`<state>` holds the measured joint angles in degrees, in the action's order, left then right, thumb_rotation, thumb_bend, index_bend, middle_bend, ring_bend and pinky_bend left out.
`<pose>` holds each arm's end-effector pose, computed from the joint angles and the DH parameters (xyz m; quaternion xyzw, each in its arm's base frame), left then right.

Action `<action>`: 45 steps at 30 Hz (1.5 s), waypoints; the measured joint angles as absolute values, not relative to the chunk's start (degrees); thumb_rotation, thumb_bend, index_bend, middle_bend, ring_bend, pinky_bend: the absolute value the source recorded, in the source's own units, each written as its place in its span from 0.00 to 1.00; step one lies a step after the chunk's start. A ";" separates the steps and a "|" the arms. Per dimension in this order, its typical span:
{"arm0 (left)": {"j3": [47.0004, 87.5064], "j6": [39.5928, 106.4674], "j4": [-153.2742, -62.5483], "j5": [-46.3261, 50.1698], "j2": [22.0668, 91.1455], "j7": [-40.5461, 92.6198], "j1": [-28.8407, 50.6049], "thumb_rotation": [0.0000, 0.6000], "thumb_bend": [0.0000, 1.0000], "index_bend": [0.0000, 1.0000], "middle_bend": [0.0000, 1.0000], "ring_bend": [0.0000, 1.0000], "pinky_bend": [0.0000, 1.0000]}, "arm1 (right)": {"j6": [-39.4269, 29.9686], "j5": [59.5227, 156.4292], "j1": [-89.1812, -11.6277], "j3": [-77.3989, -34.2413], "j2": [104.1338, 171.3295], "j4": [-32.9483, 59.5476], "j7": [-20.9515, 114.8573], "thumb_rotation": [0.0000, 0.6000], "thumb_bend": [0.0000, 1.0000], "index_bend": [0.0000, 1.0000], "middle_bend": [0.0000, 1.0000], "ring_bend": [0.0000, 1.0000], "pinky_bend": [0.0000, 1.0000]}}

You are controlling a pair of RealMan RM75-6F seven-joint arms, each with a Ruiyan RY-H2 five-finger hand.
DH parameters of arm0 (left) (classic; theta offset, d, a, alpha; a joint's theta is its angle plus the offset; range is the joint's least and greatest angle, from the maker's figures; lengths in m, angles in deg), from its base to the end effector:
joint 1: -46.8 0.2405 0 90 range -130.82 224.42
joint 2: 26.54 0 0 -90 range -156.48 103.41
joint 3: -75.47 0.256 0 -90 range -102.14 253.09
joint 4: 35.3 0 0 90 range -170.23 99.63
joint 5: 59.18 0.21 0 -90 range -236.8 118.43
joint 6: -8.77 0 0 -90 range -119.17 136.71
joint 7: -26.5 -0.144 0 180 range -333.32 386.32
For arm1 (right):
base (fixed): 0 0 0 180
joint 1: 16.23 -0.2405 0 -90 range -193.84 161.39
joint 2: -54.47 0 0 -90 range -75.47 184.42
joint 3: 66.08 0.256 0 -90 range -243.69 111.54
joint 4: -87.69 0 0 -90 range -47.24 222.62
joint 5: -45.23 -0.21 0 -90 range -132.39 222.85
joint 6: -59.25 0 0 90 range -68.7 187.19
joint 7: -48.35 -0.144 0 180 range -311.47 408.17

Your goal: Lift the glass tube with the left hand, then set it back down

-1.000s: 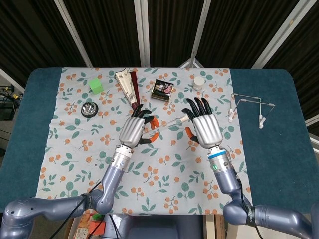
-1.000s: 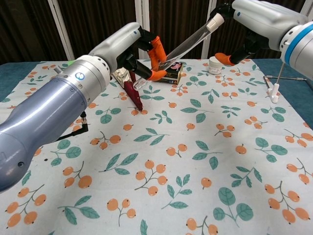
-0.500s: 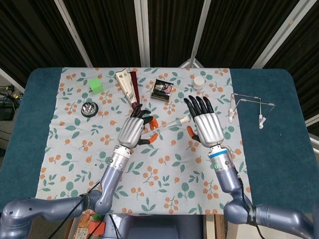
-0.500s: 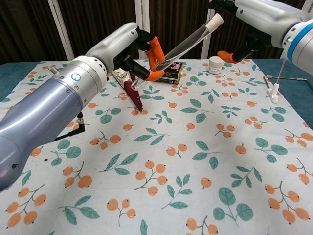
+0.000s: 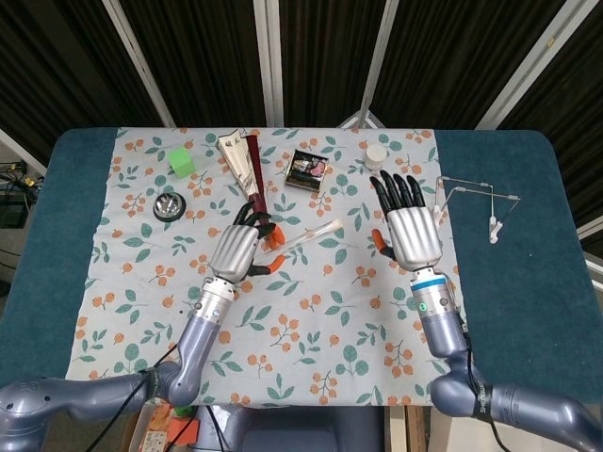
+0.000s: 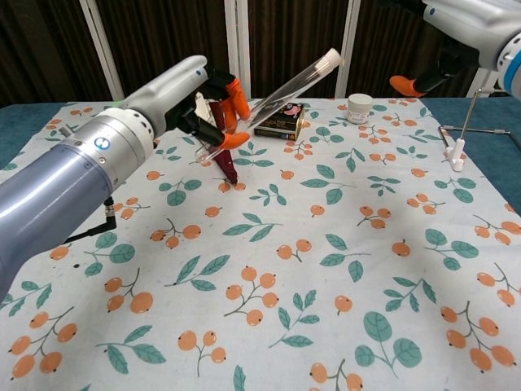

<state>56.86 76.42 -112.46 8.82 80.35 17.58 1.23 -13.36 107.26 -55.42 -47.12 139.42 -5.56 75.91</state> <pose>-0.0640 0.3451 -0.0514 -0.6130 -0.4334 -0.5532 0.3610 -0.1249 -0.3574 0.0653 0.6233 -0.3297 0.4701 0.5308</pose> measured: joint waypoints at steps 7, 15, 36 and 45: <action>59.87 75.61 -111.58 9.36 78.49 17.35 3.14 1.00 0.54 0.65 0.69 0.23 0.05 | -13.54 106.27 -54.84 -46.31 138.13 -4.82 74.85 1.00 0.43 0.00 0.03 0.00 0.04; 62.42 74.87 -110.73 10.61 78.05 17.17 4.49 1.00 0.54 0.65 0.69 0.23 0.05 | -13.81 106.48 -54.63 -46.27 137.70 -4.90 74.35 1.00 0.43 0.00 0.03 0.00 0.04; 67.63 70.91 -108.36 12.02 77.26 14.76 6.79 1.00 0.54 0.64 0.69 0.23 0.05 | -14.54 107.12 -54.46 -45.82 136.00 -6.71 73.85 1.00 0.43 0.00 0.02 0.00 0.04; 67.82 69.42 -108.64 10.47 76.77 11.00 7.10 1.00 0.50 0.61 0.65 0.23 0.05 | -14.77 107.37 -54.36 -45.89 135.58 -7.30 73.79 1.00 0.43 0.00 0.02 0.00 0.04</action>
